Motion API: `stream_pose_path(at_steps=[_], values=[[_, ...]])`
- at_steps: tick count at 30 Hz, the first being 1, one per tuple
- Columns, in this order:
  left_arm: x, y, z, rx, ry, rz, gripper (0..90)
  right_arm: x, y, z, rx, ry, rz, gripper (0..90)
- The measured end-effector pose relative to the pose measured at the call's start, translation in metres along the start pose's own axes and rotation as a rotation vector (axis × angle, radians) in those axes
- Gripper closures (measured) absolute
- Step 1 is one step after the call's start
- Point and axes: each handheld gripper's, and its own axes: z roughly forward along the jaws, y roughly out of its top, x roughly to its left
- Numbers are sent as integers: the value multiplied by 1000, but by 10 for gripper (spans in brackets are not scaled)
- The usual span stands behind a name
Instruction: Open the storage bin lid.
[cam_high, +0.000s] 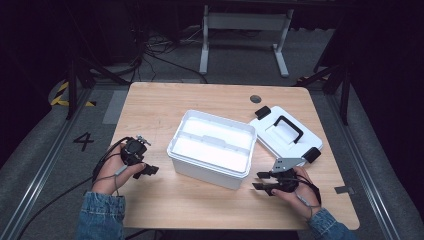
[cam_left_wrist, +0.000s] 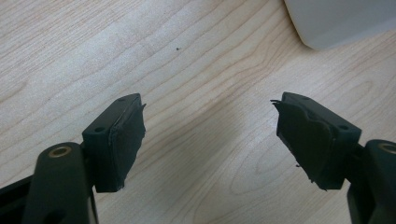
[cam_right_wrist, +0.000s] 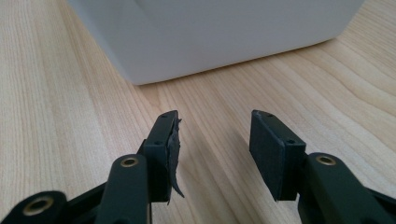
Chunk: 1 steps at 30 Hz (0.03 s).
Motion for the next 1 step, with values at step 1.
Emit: stream_pose_path(at_steps=[1], values=[[0,0,0,0,0,0,244,0,0,0,0,0,0,532]])
